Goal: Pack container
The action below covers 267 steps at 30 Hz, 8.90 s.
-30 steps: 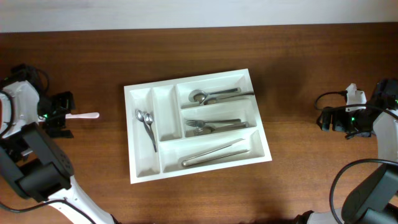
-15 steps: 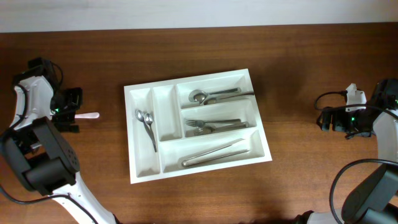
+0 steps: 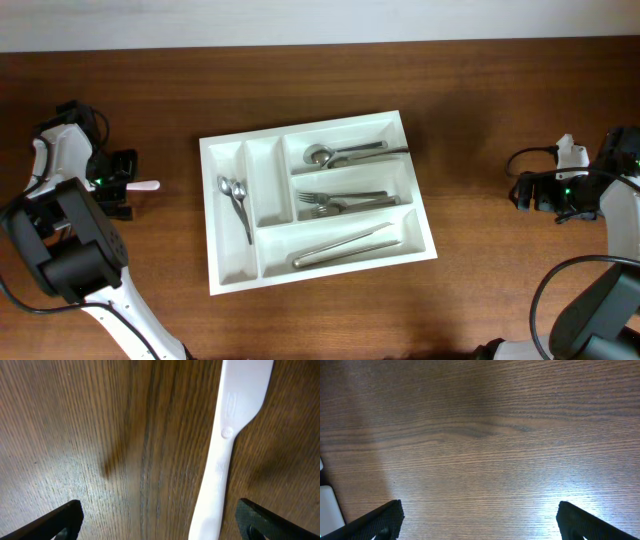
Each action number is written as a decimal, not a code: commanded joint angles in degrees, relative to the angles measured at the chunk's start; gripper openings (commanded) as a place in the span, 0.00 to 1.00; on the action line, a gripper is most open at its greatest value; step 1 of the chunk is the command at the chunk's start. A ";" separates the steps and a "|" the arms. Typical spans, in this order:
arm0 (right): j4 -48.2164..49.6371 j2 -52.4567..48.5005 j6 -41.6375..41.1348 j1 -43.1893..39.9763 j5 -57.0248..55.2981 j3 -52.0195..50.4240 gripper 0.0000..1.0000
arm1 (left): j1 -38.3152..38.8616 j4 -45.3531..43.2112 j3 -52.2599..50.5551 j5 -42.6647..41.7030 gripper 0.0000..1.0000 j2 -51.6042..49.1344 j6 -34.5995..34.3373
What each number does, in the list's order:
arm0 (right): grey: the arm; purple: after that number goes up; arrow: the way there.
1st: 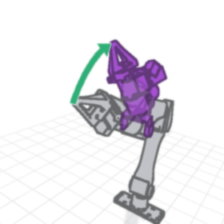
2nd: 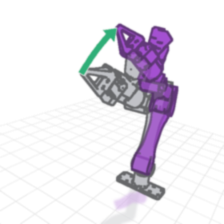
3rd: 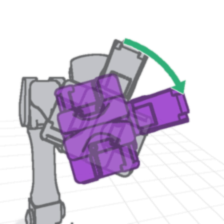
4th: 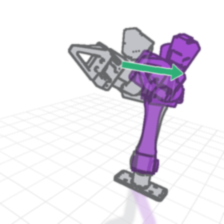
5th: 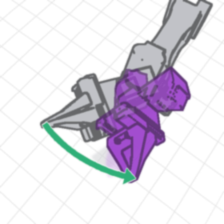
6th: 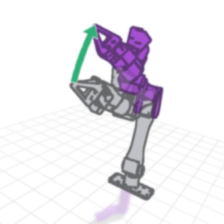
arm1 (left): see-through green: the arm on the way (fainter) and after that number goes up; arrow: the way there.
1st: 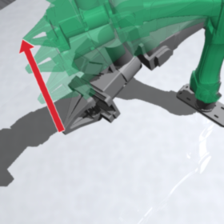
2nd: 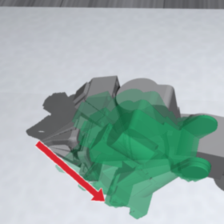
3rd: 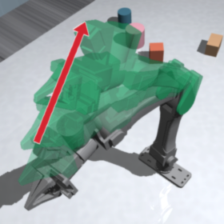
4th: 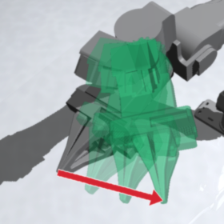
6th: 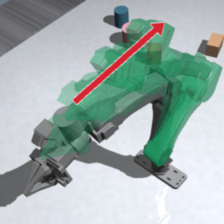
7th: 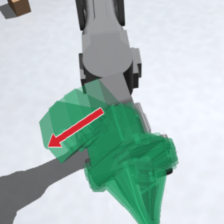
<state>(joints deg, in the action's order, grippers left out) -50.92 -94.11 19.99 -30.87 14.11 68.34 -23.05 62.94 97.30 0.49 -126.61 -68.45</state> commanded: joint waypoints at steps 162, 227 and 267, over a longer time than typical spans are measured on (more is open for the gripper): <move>0.00 0.04 0.59 -0.33 0.68 -0.13 0.99 | 46.29 32.09 -18.75 3.96 0.99 71.65 16.65; 0.02 0.04 0.59 -0.33 0.68 -0.13 0.99 | 23.37 -54.42 -91.01 -2.71 0.99 126.31 67.36; 0.00 0.04 0.59 -0.33 0.68 -0.13 0.99 | 23.41 -57.42 -96.32 -1.62 0.99 126.31 66.62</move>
<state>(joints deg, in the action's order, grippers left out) -50.89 -94.13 20.01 -30.94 14.11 68.34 0.64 5.80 1.54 -1.50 -0.84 -1.32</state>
